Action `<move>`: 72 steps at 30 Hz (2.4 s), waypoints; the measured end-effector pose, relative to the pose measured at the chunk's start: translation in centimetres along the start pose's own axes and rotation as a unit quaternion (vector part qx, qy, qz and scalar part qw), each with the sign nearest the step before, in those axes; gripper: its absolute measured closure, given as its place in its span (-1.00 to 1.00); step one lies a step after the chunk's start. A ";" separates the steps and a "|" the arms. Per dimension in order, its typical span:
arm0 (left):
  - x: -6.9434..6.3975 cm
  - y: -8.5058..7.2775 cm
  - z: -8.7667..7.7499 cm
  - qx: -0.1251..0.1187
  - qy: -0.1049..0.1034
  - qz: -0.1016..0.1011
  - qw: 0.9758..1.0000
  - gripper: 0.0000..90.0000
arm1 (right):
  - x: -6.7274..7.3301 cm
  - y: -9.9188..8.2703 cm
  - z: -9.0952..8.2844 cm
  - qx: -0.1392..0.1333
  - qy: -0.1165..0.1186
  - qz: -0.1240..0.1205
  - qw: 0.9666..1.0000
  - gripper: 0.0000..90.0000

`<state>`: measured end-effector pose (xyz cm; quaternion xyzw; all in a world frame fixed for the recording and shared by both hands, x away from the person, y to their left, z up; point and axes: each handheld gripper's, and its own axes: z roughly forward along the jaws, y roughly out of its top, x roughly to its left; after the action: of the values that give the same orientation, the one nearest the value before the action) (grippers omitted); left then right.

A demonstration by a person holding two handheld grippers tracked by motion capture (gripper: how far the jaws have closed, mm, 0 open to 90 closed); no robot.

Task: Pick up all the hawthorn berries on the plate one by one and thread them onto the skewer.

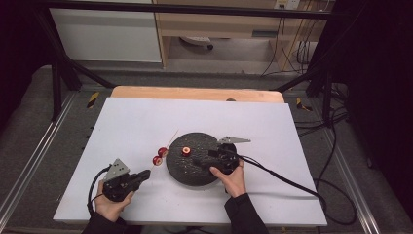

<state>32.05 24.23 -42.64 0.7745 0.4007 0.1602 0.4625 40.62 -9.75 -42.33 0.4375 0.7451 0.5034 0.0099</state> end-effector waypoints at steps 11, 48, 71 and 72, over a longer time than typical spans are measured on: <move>0.6 -0.7 -0.7 0.001 -0.009 0.009 1.000 0.96 | 0.7 1.8 0.2 0.066 -0.027 -0.072 0.995 -0.81; 1.7 -1.3 -0.7 0.008 -0.002 0.007 1.000 0.96 | 2.0 7.2 8.2 0.230 -0.064 -0.164 0.957 -0.39; 1.7 -1.4 -0.5 0.010 -0.002 0.007 1.000 0.96 | 0.4 7.4 10.0 0.271 -0.038 -0.147 0.951 0.27; 1.7 -1.4 -0.5 0.010 -0.002 0.007 1.000 0.96 | 0.3 7.5 10.0 0.272 -0.038 -0.146 0.950 0.30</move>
<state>32.16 26.19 -43.72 0.7822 0.3956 0.1578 0.4548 49.75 -1.27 -41.47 0.3286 0.9086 0.2577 -0.0079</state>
